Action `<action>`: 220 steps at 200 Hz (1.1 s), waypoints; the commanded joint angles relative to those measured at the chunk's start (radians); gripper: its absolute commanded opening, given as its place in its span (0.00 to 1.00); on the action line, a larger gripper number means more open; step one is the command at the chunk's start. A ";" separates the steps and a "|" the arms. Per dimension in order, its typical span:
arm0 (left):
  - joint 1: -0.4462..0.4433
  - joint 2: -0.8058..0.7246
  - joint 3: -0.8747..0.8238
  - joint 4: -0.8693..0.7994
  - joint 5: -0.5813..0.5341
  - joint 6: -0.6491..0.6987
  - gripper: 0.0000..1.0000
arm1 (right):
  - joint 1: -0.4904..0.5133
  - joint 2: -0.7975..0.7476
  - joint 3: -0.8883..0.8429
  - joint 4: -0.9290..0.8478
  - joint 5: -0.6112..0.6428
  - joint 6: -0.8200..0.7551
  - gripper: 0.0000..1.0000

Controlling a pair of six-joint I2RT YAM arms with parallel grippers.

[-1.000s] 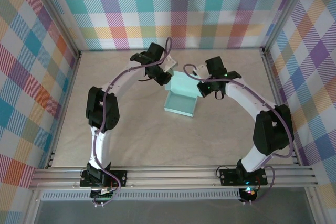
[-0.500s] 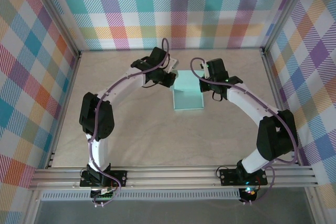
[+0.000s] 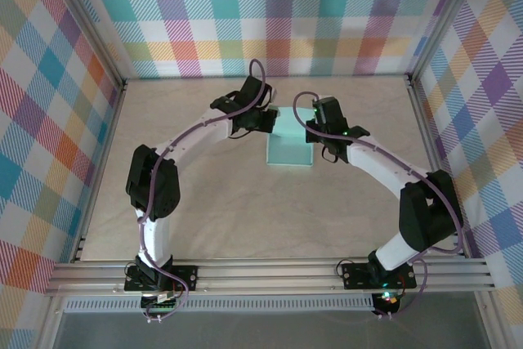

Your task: Fold the paper box

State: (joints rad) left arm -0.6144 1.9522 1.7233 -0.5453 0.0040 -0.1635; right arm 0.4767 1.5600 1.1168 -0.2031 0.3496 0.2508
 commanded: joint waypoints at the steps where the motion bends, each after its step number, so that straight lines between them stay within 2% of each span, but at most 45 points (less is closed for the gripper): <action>1: -0.026 -0.013 -0.044 0.121 -0.005 -0.056 0.00 | 0.021 -0.011 -0.034 0.098 0.051 0.113 0.00; 57: -0.054 -0.028 -0.174 0.299 -0.078 -0.044 0.00 | 0.040 0.011 -0.095 0.244 0.096 0.188 0.00; 115: -0.094 -0.027 -0.212 0.344 -0.141 -0.036 0.00 | 0.046 0.019 -0.144 0.291 0.125 0.215 0.00; 220: -0.167 -0.086 -0.406 0.566 -0.265 -0.045 0.00 | 0.058 -0.013 -0.307 0.478 0.119 0.233 0.00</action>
State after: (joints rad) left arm -0.7399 1.9060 1.3617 -0.0483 -0.2634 -0.1917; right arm 0.5121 1.5711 0.8555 0.1867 0.5133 0.4603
